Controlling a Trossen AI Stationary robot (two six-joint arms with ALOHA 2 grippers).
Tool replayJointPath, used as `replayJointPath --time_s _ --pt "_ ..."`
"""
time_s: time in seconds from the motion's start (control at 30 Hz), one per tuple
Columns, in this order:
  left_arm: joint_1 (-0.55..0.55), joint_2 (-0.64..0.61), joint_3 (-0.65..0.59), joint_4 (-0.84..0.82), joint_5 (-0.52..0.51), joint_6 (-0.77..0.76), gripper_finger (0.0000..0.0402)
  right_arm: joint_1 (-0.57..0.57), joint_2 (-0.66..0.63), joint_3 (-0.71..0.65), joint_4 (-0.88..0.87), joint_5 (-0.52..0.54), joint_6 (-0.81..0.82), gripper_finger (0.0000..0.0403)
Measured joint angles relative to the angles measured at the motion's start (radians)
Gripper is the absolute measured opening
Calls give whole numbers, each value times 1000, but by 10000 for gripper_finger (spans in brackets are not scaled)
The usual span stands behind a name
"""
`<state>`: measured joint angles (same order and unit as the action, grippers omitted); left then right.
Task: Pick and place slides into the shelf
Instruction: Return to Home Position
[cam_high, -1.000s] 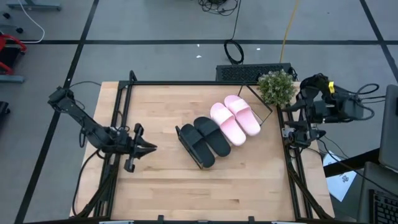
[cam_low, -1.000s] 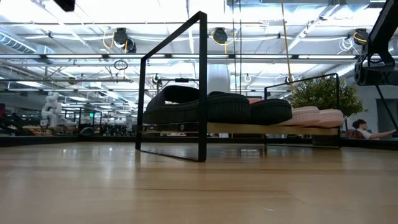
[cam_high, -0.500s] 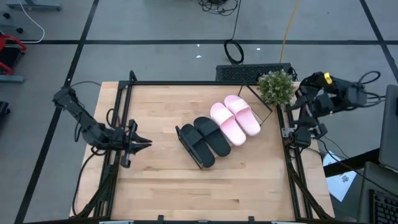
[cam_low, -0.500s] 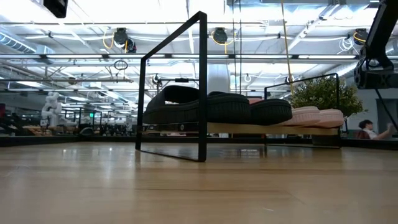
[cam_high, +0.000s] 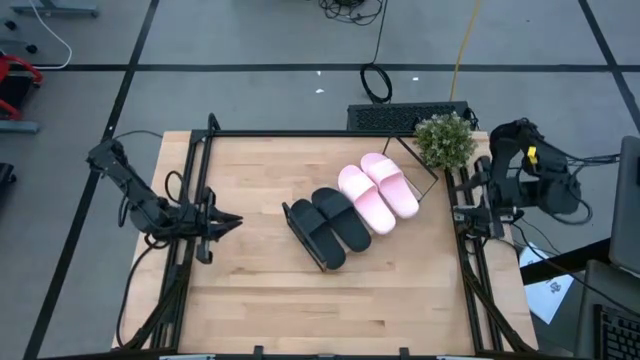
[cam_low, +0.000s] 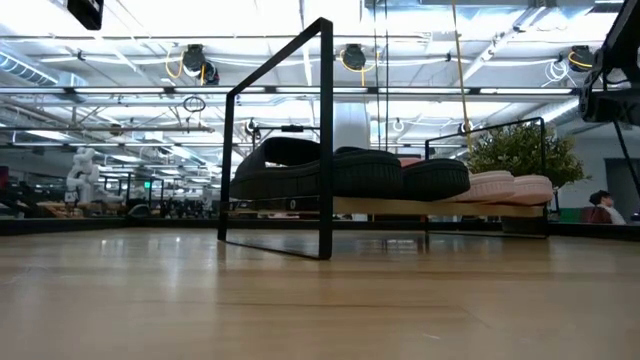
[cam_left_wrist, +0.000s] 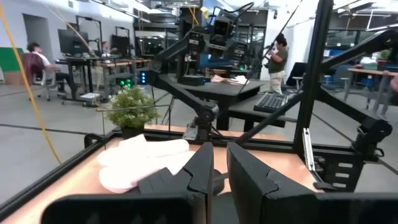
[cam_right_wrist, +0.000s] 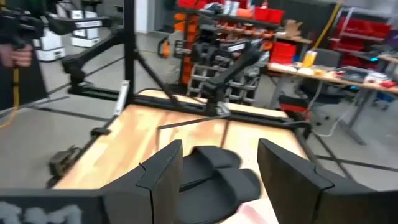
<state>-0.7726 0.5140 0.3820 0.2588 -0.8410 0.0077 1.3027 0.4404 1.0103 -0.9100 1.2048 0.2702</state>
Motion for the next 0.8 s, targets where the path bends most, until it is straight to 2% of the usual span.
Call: replayJointPath --time_s 0.17,0.33,0.57,0.67,0.8 --pt "12 0 0 7 1 13 47 -48 -85 1 31 0 -124 196" --pt "26 0 0 34 1 17 47 -44 -184 2 70 1 -260 196" --pt "50 0 0 48 2 16 47 104 -237 2 168 0 -441 196" --pt "57 0 0 54 2 13 47 117 -228 0 178 10 -459 196" --pt "60 0 0 54 3 -2 47 129 -227 0 136 6 -401 196"
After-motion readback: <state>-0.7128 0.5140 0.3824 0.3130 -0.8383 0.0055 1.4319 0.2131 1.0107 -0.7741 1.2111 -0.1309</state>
